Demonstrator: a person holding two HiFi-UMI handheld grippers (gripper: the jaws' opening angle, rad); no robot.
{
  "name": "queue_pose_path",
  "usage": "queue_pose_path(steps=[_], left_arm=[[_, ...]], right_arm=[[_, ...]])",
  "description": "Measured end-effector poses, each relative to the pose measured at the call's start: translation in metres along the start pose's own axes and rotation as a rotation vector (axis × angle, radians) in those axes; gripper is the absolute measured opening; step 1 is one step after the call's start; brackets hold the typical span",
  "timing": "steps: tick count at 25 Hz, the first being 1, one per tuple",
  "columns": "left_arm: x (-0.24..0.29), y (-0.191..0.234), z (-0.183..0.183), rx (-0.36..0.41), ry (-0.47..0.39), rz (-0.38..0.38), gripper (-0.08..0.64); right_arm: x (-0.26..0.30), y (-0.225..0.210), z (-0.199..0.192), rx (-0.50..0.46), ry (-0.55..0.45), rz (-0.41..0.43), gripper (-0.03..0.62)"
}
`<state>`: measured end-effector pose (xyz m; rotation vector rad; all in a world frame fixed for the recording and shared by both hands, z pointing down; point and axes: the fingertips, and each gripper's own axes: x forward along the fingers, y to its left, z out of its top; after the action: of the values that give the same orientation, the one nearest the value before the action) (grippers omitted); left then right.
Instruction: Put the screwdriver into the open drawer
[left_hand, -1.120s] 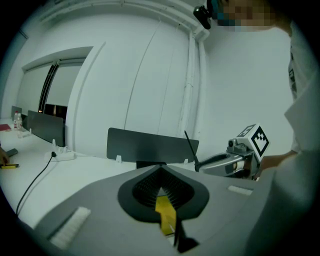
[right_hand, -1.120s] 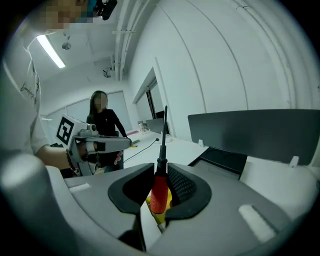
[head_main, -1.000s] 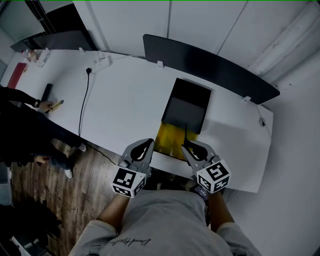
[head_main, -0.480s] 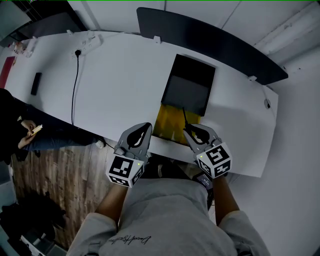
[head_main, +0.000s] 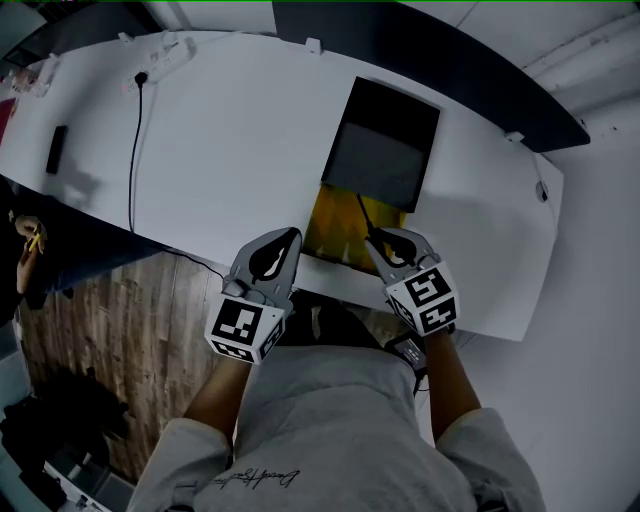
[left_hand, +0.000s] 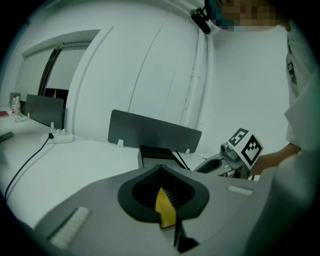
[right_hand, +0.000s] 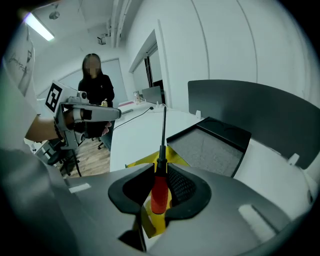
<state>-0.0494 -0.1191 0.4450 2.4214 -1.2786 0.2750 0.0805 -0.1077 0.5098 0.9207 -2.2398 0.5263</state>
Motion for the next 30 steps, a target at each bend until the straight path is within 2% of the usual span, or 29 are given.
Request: queue_pose_path(steps=[16, 30], left_arm=[[0.005, 0.013, -0.023, -0.030, 0.026, -0.002, 0.000], [0.010, 0.026, -0.032, -0.035, 0.046, -0.012, -0.002]], right_arm=[[0.036, -0.008, -0.034, -0.031, 0.160, -0.036, 0.095], [0.056, -0.012, -0.049, -0.034, 0.281, -0.036, 0.095]])
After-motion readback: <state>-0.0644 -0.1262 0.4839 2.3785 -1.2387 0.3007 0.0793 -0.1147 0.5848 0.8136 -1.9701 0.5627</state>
